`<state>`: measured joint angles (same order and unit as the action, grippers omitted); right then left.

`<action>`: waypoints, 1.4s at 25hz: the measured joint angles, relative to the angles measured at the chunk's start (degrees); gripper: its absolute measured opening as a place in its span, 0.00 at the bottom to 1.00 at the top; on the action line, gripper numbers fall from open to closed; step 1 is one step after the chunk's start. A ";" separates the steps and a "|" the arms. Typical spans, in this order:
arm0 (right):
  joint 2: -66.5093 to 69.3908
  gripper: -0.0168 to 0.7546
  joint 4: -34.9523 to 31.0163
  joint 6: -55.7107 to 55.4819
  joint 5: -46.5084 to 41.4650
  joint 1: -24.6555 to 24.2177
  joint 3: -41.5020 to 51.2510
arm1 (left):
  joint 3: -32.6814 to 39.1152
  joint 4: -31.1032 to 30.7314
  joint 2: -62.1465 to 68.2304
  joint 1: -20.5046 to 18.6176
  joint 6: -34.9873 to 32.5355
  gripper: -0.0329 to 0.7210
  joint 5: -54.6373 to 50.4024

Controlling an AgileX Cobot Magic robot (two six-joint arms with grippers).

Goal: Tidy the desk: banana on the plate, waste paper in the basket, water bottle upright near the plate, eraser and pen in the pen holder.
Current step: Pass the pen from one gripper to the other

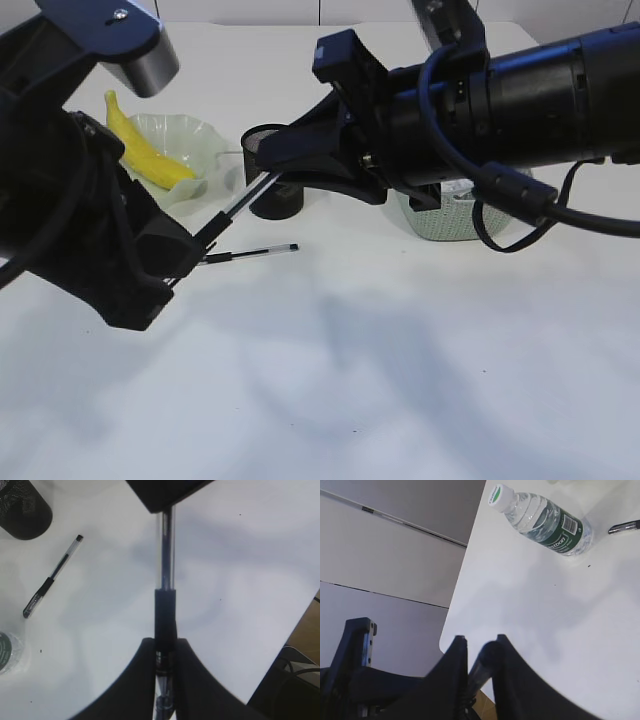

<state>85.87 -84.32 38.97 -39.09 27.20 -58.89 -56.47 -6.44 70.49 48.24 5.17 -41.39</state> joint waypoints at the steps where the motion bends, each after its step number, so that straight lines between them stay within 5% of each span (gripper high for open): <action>1: 0.00 0.18 0.00 0.00 0.00 0.00 0.00 | 0.00 0.00 0.00 0.00 0.09 0.09 0.00; 8: 0.00 0.18 0.00 0.00 0.13 0.00 0.00 | 0.00 -0.10 0.00 0.00 0.09 0.09 0.00; 13: 0.00 0.09 -0.81 0.21 0.00 0.00 0.00 | 0.04 -0.10 0.09 0.00 0.09 0.09 0.00; 29: 0.00 0.08 -0.81 0.48 -0.09 0.00 0.00 | 0.13 -0.61 0.09 0.00 0.13 0.10 0.00; 35: 0.14 0.08 -0.49 0.95 0.66 0.00 0.00 | 0.13 -1.30 0.09 0.00 0.13 0.26 0.00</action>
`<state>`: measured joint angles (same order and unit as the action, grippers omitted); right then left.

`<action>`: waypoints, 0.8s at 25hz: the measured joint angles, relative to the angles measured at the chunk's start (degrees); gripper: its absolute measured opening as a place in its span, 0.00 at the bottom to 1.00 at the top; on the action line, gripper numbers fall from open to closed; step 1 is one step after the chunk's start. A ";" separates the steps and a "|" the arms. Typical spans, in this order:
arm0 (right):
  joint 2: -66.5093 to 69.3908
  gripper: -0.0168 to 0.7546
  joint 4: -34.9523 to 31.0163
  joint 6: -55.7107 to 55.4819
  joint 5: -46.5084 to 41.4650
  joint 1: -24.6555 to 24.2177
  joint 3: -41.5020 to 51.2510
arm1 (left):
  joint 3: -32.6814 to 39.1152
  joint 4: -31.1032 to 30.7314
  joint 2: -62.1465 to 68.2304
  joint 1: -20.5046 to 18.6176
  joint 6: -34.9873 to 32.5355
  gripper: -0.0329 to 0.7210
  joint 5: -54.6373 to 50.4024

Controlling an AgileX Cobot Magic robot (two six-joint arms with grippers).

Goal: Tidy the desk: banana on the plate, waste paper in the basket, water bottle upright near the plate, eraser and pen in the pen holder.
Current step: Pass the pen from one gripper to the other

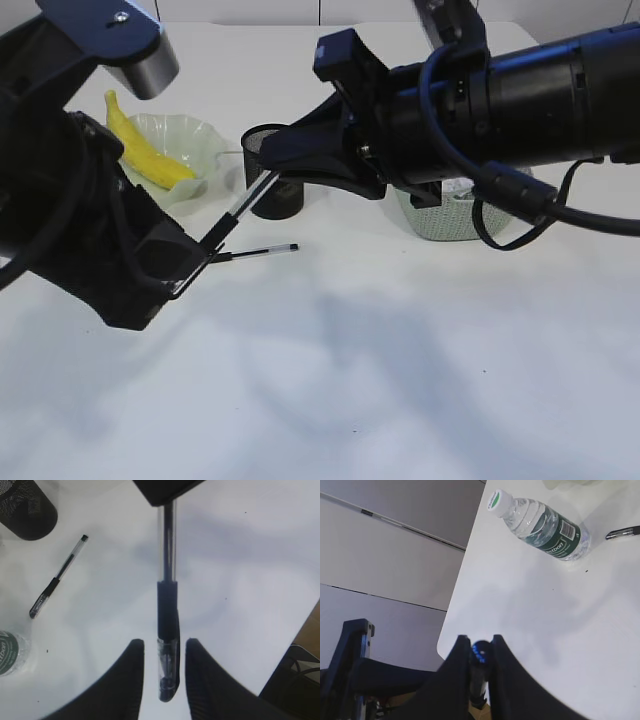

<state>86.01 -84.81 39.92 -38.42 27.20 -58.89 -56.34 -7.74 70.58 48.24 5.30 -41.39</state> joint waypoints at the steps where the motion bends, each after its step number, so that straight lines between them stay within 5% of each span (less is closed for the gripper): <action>1: 0.00 0.08 0.00 0.26 0.00 0.00 0.00 | 0.00 -0.03 0.00 0.00 0.00 0.31 0.00; 6: 0.00 0.08 -0.98 1.66 0.08 0.00 0.00 | 0.00 -0.42 0.00 0.00 0.00 0.45 0.11; 15: 0.00 0.08 -1.32 2.40 0.13 0.00 0.00 | 0.00 -9.53 -4.29 -0.36 7.98 0.46 0.53; 20: 0.00 0.08 -1.32 2.51 0.21 0.00 0.00 | 0.00 -12.22 -10.36 -4.79 12.53 0.46 4.91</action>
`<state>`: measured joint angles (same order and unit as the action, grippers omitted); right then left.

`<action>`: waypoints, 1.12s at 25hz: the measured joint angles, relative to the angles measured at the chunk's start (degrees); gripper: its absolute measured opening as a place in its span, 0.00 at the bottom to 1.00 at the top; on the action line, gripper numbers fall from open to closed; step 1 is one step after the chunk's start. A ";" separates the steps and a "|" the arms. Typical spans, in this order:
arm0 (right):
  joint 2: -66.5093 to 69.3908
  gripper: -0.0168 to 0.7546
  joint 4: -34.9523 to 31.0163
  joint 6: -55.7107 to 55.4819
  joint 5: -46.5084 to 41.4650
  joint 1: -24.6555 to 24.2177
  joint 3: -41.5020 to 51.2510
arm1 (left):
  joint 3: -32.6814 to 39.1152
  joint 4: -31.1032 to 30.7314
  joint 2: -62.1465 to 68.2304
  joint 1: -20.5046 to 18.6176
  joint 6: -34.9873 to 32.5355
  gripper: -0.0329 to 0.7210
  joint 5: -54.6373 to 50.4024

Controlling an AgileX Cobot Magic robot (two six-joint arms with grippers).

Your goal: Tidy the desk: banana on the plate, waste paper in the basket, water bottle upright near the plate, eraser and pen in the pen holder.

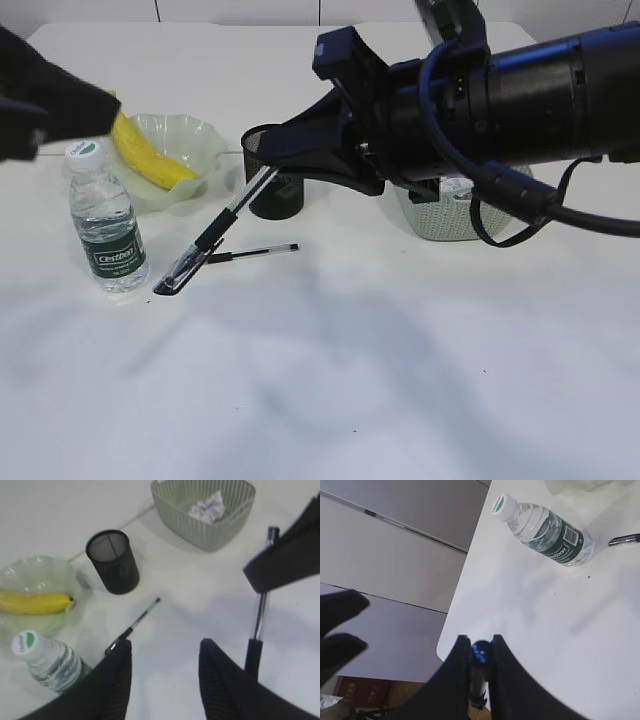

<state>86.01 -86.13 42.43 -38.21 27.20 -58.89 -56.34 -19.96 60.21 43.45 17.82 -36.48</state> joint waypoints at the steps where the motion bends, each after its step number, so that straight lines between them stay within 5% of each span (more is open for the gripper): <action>1: 0.00 0.08 0.00 0.10 0.00 0.00 0.00 | 0.00 0.00 -1.04 -1.27 0.41 0.46 0.96; 7: 0.00 0.08 -1.75 0.46 0.00 0.00 0.00 | 0.73 0.45 -2.95 -6.60 1.14 0.46 6.52; 19: 0.00 0.08 -6.55 2.38 0.28 0.00 0.00 | 20.66 5.66 -2.95 -8.73 2.00 0.46 34.50; 28: 0.00 0.08 -14.07 4.98 5.52 0.00 0.00 | 26.00 10.26 -6.13 -11.87 2.03 0.46 46.96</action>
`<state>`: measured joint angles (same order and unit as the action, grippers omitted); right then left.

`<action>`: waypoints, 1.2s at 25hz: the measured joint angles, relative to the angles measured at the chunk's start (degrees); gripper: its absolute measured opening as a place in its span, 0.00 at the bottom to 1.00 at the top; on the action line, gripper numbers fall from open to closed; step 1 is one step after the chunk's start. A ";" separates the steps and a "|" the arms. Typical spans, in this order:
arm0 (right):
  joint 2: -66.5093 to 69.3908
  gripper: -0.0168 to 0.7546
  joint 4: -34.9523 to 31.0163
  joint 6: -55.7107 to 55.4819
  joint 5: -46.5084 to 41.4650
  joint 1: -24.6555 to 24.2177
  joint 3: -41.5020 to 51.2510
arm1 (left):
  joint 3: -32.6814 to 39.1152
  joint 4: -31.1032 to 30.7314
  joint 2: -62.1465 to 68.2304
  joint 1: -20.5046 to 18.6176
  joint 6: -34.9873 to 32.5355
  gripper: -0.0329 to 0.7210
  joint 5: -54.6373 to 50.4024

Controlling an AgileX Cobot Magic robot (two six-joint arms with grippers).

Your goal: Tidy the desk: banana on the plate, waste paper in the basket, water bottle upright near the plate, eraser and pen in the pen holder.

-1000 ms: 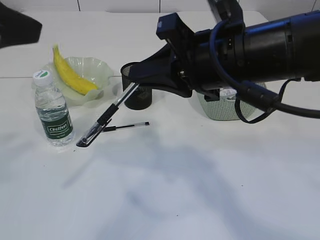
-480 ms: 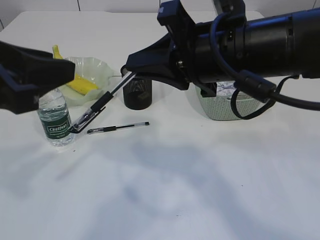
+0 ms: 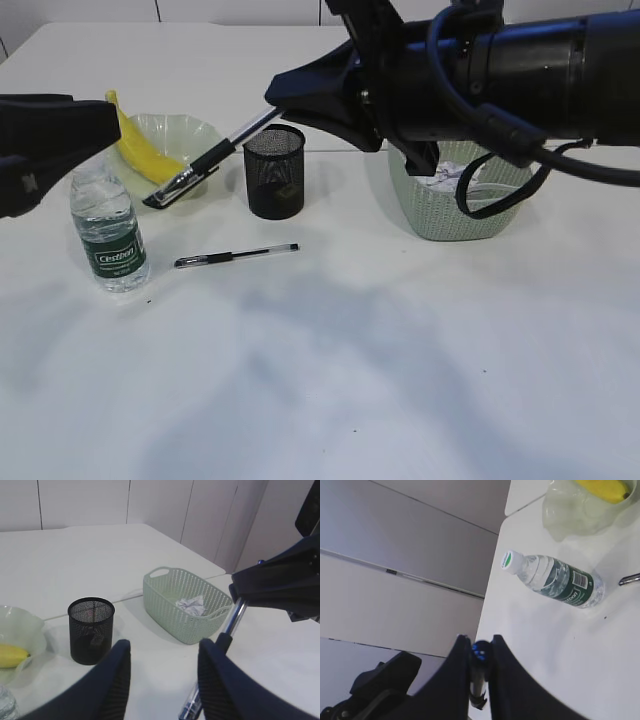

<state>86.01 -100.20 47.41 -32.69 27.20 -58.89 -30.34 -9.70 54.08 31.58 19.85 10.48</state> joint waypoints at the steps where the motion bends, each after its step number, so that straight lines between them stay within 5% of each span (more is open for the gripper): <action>1: 0.00 0.08 -0.97 0.82 0.49 0.00 0.00 | 0.11 0.34 0.00 0.00 0.00 0.46 0.17; 8: 0.00 0.08 -2.69 2.64 3.50 0.00 -1.60 | 0.11 4.74 -2.49 0.00 0.09 0.46 2.10; 24: 0.00 0.08 -2.91 1.82 4.02 0.00 -10.96 | 0.82 -0.19 -4.96 0.00 0.09 0.47 3.00; 30: 0.00 0.08 -2.91 1.18 3.31 0.00 -10.96 | 0.82 0.78 1.52 0.00 0.09 0.65 12.54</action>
<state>86.01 -103.11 48.59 -29.38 27.20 -69.86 -29.52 -8.92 55.59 31.58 19.94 23.02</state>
